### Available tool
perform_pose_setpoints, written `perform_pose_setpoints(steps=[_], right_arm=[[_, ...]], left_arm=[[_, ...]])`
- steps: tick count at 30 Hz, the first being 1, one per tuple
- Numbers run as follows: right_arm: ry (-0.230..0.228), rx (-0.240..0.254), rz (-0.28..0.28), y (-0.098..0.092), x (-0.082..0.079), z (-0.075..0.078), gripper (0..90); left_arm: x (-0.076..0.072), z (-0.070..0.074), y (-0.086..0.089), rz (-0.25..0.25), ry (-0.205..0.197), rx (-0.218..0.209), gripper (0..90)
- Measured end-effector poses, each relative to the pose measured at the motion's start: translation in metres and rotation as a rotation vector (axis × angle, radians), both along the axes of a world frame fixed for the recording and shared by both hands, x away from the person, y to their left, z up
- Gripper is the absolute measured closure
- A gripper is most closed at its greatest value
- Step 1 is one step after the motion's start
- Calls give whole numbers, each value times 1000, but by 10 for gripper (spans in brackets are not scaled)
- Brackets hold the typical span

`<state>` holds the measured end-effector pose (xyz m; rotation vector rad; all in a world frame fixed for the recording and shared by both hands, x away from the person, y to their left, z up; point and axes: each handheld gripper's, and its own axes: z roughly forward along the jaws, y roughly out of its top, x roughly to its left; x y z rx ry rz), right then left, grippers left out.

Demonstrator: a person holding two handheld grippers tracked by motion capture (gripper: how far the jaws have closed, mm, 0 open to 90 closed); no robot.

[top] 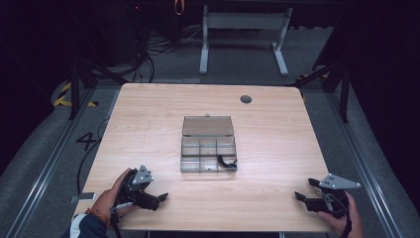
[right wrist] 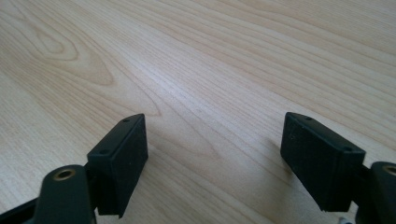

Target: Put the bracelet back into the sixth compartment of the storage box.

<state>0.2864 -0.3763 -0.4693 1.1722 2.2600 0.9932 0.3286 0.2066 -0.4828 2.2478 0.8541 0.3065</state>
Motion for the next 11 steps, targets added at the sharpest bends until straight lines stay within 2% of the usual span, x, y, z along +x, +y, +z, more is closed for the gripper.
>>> perform_pose_setpoints(steps=[11], right_arm=[[5, -3, -7, 0, 0, 0, 198]], left_arm=[[1, 0, 0, -1, -1, 1, 0]])
